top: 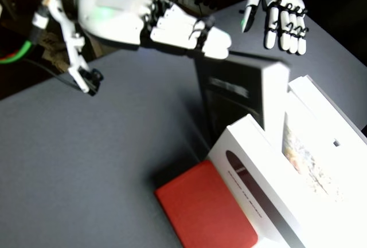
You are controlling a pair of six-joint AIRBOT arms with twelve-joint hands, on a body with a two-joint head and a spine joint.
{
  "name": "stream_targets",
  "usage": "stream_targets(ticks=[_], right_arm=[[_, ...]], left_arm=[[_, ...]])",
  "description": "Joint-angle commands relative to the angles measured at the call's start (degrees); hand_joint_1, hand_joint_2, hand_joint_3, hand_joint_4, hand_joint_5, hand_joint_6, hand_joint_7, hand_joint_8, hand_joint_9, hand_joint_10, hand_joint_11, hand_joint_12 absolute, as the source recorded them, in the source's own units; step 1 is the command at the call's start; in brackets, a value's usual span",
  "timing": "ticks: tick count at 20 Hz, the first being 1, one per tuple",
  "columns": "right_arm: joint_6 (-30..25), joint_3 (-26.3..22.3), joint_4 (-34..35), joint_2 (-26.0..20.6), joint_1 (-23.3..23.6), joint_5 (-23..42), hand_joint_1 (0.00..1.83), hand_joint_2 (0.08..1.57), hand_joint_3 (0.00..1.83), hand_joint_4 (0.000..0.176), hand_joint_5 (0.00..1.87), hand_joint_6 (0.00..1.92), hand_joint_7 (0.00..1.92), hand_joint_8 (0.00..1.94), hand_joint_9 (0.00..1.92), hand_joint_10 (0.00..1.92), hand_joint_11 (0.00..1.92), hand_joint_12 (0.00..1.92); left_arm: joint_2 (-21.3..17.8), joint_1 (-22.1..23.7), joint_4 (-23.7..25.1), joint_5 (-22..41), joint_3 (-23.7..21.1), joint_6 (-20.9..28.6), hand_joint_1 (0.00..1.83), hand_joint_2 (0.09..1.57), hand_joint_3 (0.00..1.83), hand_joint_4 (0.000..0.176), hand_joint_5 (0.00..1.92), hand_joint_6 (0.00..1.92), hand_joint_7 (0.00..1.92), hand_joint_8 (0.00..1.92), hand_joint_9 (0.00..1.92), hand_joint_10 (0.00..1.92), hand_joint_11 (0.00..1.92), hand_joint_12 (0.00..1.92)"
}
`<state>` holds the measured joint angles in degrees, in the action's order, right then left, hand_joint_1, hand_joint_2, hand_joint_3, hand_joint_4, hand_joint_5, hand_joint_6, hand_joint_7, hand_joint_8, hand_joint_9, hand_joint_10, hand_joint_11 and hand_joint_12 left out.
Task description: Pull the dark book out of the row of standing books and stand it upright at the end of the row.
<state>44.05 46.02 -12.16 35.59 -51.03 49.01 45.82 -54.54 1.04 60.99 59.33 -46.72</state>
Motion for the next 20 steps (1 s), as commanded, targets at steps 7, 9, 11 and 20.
stream_targets(ticks=[7,9,11,20], right_arm=[[-8.1,-1.2,-2.3,-1.4,-3.2,10.5,0.00,1.33,0.00,0.000,0.66,0.20,0.18,0.03,0.00,0.00,0.00,0.00],[-9.4,-1.2,-2.6,-1.4,-3.8,11.2,0.00,1.34,0.00,0.000,0.70,0.22,0.23,0.05,0.02,0.01,0.00,0.00],[-10.3,-1.2,-2.7,-1.4,-4.5,13.2,0.00,1.35,0.00,0.000,0.65,0.60,0.44,0.02,0.06,0.60,0.00,1.31],[-4.3,-0.6,3.6,-1.7,-4.9,24.3,0.24,1.40,0.00,0.000,0.32,0.90,0.25,0.50,0.00,1.01,0.00,1.83]], left_arm=[[0.0,0.6,-0.5,7.2,-0.3,0.0,0.26,1.42,0.00,0.053,0.10,0.01,0.00,0.00,0.00,0.00,0.00,0.00],[0.0,0.6,-0.5,7.2,-0.3,0.0,0.25,1.43,0.00,0.053,0.10,0.00,0.00,0.00,0.00,0.00,0.00,0.00],[0.0,0.6,-0.6,7.2,-0.3,0.0,0.27,1.43,0.00,0.051,0.11,0.01,0.00,0.00,0.00,0.00,0.00,0.00],[0.1,0.6,-1.0,7.8,-0.2,0.0,0.42,1.37,0.00,0.013,0.15,0.01,0.00,0.00,0.00,0.00,0.00,0.00]])
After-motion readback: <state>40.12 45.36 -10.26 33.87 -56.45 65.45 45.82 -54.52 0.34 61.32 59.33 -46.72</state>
